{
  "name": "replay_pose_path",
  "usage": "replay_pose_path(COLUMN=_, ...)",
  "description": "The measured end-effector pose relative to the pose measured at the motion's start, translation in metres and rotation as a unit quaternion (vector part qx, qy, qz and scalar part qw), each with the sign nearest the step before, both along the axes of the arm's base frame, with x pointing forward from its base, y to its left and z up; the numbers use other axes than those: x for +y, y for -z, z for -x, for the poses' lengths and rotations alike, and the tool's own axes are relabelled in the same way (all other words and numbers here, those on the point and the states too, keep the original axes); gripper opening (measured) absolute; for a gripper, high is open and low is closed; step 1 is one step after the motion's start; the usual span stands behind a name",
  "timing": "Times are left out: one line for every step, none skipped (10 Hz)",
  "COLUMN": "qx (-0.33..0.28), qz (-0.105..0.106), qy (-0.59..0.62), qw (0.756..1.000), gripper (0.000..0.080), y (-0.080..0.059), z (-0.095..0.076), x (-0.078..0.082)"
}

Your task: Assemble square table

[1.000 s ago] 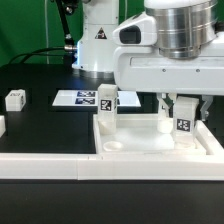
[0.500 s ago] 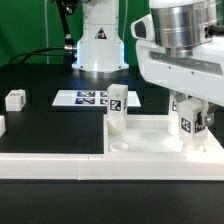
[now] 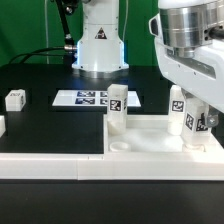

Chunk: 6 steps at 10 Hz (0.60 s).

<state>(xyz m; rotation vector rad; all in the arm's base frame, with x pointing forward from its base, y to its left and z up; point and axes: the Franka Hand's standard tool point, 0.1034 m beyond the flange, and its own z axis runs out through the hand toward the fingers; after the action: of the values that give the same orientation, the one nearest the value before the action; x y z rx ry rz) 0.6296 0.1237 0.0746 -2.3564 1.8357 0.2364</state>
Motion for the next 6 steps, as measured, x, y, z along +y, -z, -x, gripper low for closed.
replay_pose_path(qx=-0.006, qz=-0.001, qy=-0.026, qw=1.0, gripper=0.0291, y=0.0001, z=0.0, x=0.0)
replay_pose_path(qx=-0.023, qz=-0.003, qy=-0.1, qw=0.995, gripper=0.0467, y=-0.0012, z=-0.0012, x=-0.0029)
replay_pose_path(qx=-0.044, qz=0.005, qy=-0.203, qw=0.978, gripper=0.0603, y=-0.0043, z=-0.0036, x=-0.0017)
replay_pose_path(qx=-0.061, qz=0.017, qy=-0.295, qw=0.953, gripper=0.0603, y=-0.0067, z=-0.0044, x=0.006)
replay_pose_path(qx=-0.061, qz=0.009, qy=-0.287, qw=0.956, gripper=0.064, y=-0.005, z=-0.0033, x=0.0069)
replay_pose_path(qx=-0.067, qz=0.009, qy=-0.322, qw=0.944, gripper=0.0647, y=-0.0042, z=-0.0033, x=0.0048)
